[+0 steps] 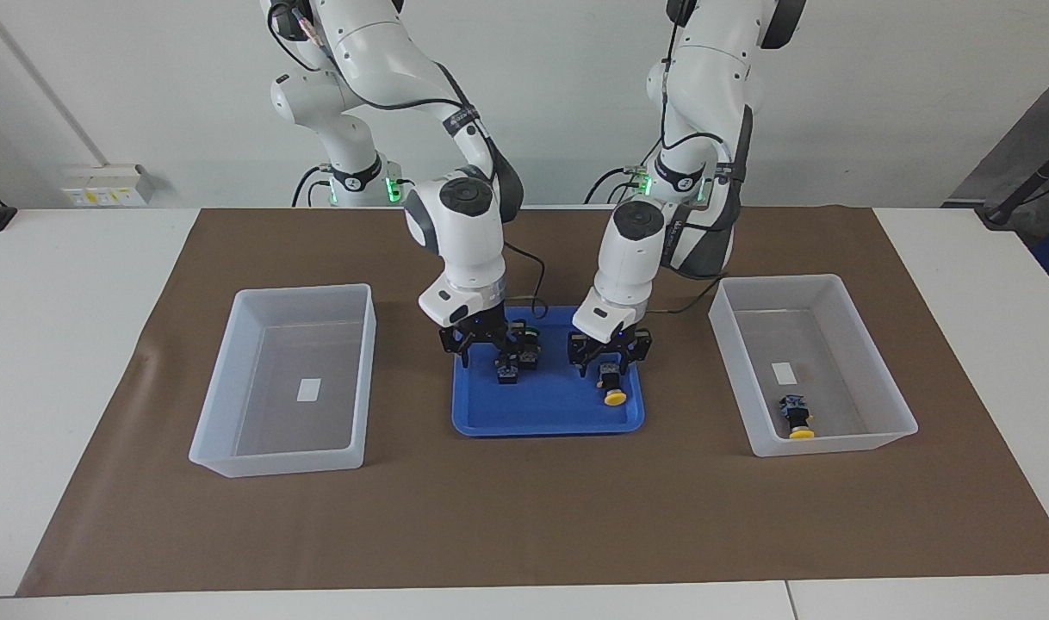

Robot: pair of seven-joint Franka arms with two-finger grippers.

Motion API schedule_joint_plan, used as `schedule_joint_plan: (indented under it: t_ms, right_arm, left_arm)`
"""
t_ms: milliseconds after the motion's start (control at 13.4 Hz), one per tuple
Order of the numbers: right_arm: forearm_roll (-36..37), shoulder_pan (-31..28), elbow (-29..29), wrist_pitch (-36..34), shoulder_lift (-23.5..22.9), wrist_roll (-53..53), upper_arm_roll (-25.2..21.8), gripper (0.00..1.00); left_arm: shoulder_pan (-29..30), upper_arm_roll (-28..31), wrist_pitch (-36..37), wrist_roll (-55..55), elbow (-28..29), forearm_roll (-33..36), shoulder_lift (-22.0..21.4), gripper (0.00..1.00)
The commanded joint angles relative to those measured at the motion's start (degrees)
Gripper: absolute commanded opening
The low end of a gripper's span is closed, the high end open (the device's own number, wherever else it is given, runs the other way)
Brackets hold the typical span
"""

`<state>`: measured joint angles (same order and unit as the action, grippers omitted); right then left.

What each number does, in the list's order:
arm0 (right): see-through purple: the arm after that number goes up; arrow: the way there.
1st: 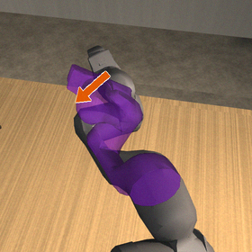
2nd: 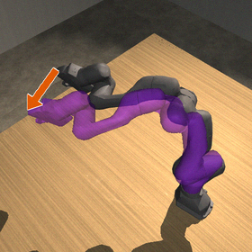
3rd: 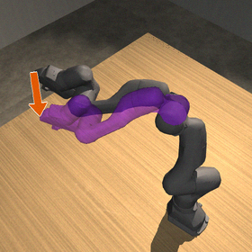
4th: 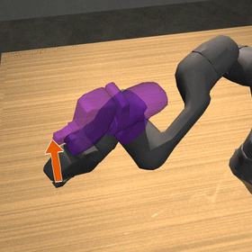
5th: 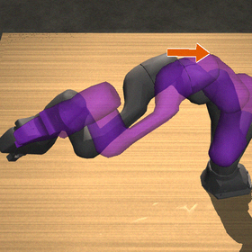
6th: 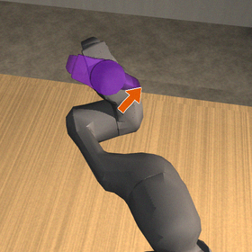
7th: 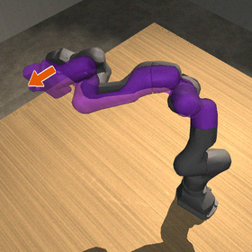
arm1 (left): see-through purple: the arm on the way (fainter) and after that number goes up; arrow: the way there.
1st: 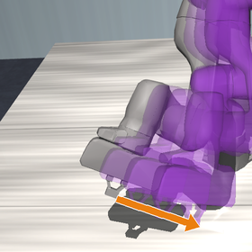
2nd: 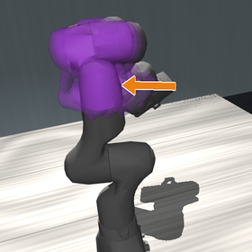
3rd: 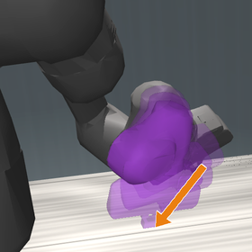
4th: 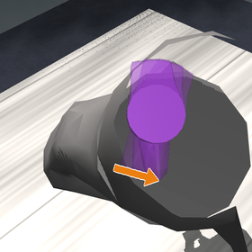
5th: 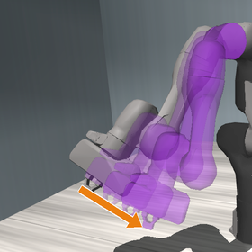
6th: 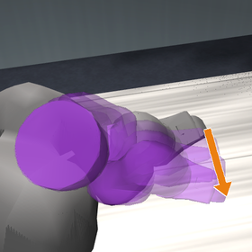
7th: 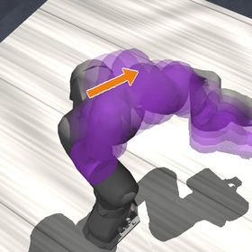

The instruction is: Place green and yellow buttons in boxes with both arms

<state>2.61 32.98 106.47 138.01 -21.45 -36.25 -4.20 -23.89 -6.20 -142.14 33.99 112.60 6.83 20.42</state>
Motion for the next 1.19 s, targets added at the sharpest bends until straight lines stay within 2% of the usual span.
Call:
schedule_joint_plan:
  t_ms: [0,75,224,448,896,1119]
  right_arm:
    - [0.8,0.0,2.3,2.3,0.4,0.7,0.5,0.78]
    - [0.7,0.0,2.7,2.4,0.4,0.7,0.6,0.78]
    - [0.5,0.0,3.7,4.3,0.1,0.7,1.3,0.78]
    - [-3.2,0.0,4.9,6.4,0.2,1.4,1.8,0.78]
    - [-3.1,-0.9,5.9,5.9,-0.3,10.8,1.6,0.79]
    - [-0.1,-1.0,4.5,2.5,0.1,11.7,1.5,0.79]
  left_arm:
    - [-0.8,0.7,-1.3,1.7,0.9,1.8,0.2,0.61]
    - [-0.8,0.8,-1.0,1.6,1.0,1.8,0.1,0.5]
    - [-0.8,0.9,-0.3,1.7,1.0,1.8,0.1,0.0]
    - [-0.2,0.9,0.1,1.6,0.8,1.8,-0.8,0.0]
    - [5.5,1.0,5.4,0.0,0.6,1.8,-9.6,0.0]
    - [10.5,1.0,8.2,-6.8,0.7,1.8,-13.0,0.0]
